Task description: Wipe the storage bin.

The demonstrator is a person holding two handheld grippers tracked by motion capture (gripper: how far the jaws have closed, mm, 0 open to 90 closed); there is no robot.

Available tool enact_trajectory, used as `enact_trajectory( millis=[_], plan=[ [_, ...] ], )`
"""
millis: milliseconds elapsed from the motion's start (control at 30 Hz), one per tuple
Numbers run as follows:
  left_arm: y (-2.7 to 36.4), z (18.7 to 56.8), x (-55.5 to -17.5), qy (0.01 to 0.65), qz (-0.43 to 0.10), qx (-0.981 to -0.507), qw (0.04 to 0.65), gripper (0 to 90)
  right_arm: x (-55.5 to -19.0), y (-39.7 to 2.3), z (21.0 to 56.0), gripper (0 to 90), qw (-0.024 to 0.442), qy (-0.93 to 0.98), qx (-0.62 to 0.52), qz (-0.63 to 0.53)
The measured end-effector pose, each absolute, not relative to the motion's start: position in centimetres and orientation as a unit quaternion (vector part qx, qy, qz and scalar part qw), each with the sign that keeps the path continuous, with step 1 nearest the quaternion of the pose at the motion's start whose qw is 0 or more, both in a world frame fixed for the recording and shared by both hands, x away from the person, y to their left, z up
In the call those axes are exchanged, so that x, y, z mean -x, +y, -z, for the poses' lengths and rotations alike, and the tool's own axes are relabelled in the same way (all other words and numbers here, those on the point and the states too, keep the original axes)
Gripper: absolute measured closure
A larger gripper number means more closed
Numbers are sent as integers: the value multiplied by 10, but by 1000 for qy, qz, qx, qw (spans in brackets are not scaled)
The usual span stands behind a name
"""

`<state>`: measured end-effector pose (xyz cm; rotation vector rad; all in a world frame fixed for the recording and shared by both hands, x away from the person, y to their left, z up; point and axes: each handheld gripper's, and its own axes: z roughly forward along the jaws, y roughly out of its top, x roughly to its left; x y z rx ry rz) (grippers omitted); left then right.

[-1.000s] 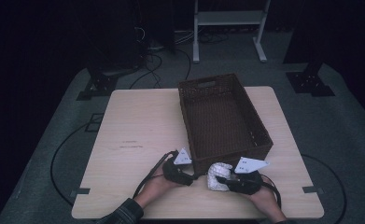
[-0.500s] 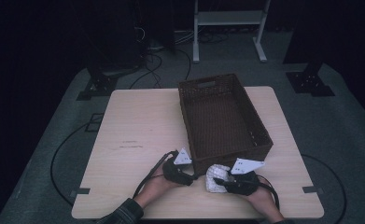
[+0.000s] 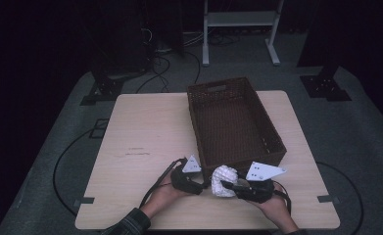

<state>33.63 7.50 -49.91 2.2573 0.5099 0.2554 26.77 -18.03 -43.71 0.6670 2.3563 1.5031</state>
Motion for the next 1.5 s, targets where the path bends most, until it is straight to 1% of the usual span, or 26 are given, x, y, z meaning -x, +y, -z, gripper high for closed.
enact_trajectory(
  millis=[133,300,500,767,933,1133,1500],
  plan=[
    [75,499,-336,201,-101,-890,396,297,-268,-177,433,631,136,814,-221,-520],
    [75,499,-336,201,-101,-890,396,297,-270,-175,439,632,129,818,-223,-514],
    [75,499,-336,201,-101,-891,395,297,-275,-169,450,632,118,831,-224,-496],
    [75,499,-336,201,-101,-891,395,297,-281,-162,466,632,91,848,-232,-468],
    [75,499,-336,201,-101,-890,396,297,-284,-157,472,632,89,861,-227,-447],
    [75,499,-336,201,-101,-890,396,297,-281,-156,465,631,97,855,-222,-458],
    [75,499,-336,202,-101,-890,397,296,-274,-160,433,630,110,826,-204,-514]
  ],
)
